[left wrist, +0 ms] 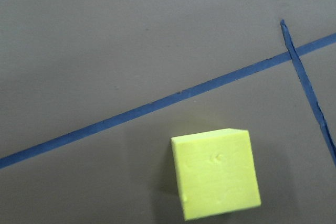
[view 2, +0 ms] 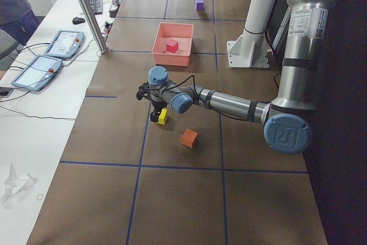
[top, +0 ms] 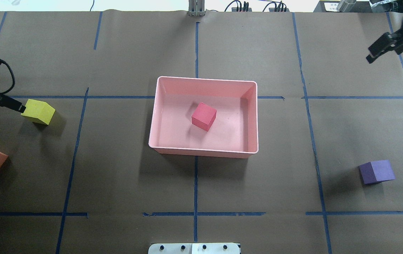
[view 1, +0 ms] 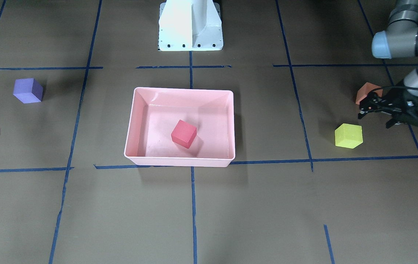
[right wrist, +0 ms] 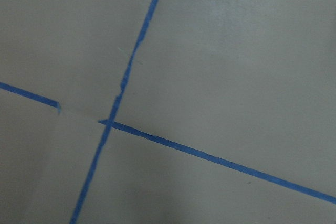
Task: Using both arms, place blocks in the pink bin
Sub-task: 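Reach the left gripper to the yellow cube and grasp it while the right arm withdraws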
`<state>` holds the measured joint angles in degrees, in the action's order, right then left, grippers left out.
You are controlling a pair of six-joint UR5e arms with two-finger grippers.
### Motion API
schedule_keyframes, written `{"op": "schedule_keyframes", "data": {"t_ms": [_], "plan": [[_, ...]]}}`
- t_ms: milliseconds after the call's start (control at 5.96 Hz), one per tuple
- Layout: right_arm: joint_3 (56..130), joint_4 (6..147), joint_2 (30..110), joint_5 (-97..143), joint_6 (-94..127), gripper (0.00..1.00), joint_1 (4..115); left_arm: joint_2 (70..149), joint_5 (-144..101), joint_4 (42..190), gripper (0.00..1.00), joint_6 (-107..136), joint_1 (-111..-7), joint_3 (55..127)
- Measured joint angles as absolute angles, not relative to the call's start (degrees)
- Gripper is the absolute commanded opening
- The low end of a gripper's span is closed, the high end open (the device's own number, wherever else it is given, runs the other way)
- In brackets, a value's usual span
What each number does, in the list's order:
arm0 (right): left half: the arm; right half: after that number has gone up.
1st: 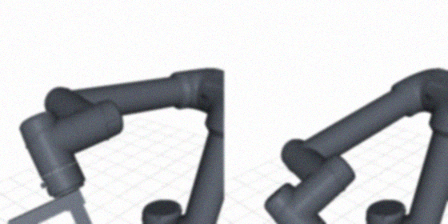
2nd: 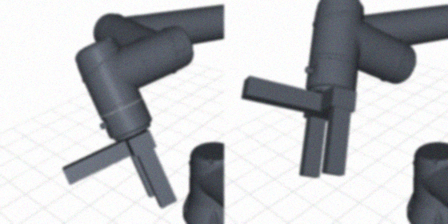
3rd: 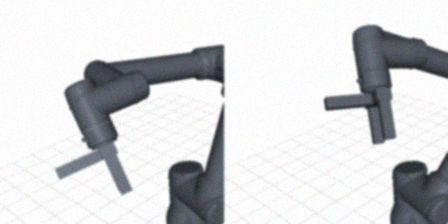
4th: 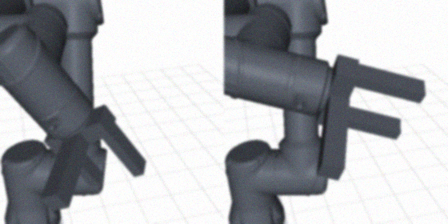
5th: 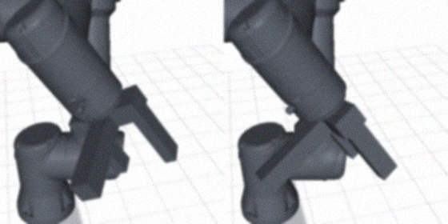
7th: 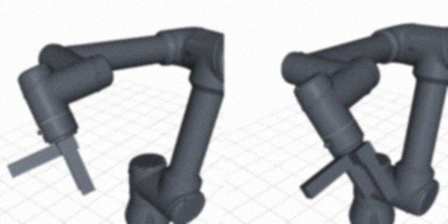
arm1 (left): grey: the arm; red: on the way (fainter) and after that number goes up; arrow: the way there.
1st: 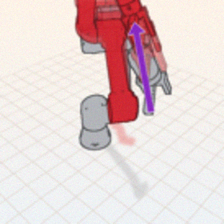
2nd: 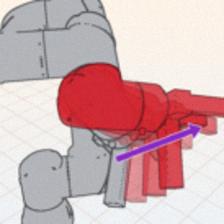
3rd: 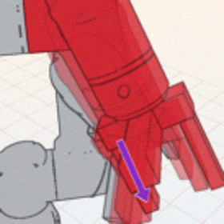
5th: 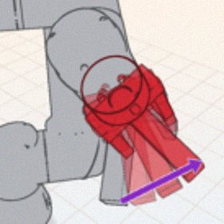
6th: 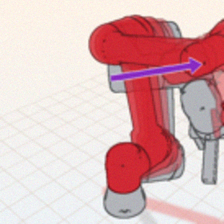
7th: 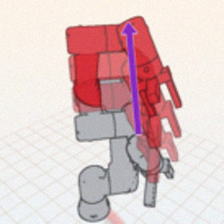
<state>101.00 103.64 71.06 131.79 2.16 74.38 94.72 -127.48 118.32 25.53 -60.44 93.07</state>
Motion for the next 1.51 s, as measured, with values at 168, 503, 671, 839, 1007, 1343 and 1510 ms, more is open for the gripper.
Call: {"op": "schedule_keyframes", "data": {"t_ms": [168, 503, 671, 839, 1007, 1343, 1510], "plan": [[100.9, 105.3, 73.4, 133.2, -6.1, 1.00, 78.1, 96.5, -126.5, 121.7, 1.00, 29.1, -58.5, 89.8], [101.0, 106.0, 76.0, 135.1, -11.9, 1.00, 81.1, 98.3, -125.7, 123.8, 1.00, 32.8, -55.7, 87.1], [101.0, 106.1, 76.4, 135.2, -12.3, 1.00, 81.4, 98.5, -125.4, 123.9, 0.96, 33.5, -54.7, 86.7], [101.0, 106.1, 76.5, 135.2, -12.4, 1.00, 81.4, 98.6, -125.2, 123.9, 0.67, 33.8, -54.0, 86.1], [101.0, 106.0, 76.8, 135.3, -12.4, 1.00, 81.5, 98.8, -125.2, 123.8, 0.47, 33.8, -53.5, 85.7], [101.1, 105.7, 77.6, 135.3, -12.4, 1.00, 81.5, 99.7, -125.3, 123.4, 0.41, 33.7, -53.2, 85.8], [101.5, 105.6, 78.6, 135.3, -12.9, 1.00, 81.5, 101.2, -125.5, 121.8, 0.42, 33.8, -53.4, 86.3]]}}
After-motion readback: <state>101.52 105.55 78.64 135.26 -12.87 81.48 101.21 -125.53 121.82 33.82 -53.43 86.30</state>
